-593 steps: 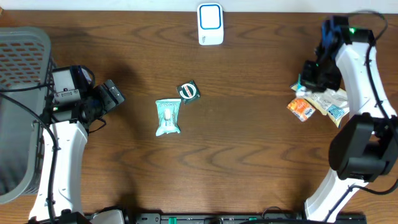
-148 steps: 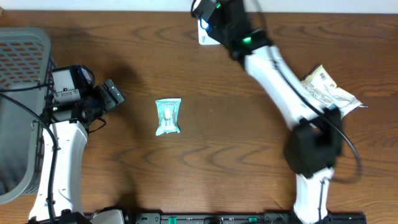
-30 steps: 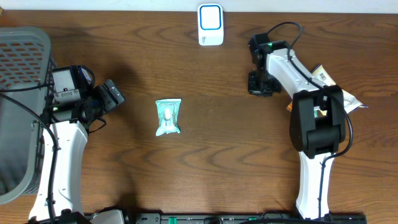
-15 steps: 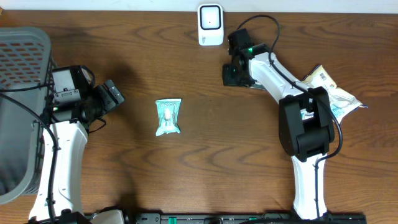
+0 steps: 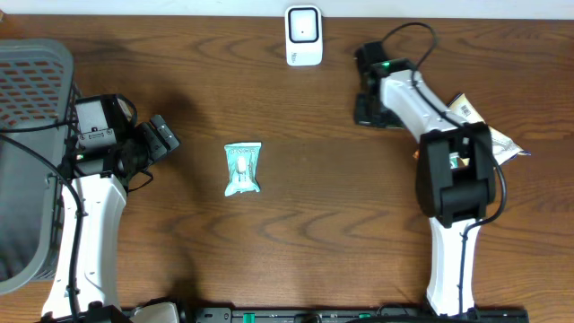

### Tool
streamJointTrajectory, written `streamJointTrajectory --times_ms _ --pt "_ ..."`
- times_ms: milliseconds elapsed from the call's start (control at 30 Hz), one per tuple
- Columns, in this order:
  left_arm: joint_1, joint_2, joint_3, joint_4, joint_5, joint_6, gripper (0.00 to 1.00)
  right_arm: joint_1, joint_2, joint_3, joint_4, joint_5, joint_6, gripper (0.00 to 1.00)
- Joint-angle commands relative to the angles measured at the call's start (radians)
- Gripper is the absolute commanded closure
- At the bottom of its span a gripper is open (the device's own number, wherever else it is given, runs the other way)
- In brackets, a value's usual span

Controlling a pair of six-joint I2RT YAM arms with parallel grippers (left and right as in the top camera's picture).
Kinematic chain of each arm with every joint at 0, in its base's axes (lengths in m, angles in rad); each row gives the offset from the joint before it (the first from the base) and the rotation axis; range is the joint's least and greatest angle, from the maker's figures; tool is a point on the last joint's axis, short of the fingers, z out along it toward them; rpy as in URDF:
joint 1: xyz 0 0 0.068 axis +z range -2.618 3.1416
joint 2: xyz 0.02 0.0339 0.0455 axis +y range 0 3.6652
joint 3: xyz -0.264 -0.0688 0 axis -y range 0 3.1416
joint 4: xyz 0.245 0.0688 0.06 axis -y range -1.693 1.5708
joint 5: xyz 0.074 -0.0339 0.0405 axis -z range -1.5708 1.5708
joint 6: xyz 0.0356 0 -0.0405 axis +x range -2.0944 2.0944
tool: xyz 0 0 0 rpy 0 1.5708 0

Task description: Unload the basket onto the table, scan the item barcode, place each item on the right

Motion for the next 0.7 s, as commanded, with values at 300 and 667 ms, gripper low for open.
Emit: streamJointTrajectory --times_ms 300,667 --pt "0.004 0.000 0.004 -0.003 -0.010 0.009 0.02 -0.124 -0.006 -0.007 -0.065 -0.042 -0.113 0.95" --pt "0.004 0.000 0.004 -0.003 -0.010 0.009 0.02 0.088 -0.262 -0.007 -0.021 -0.542 -0.264 0.01"
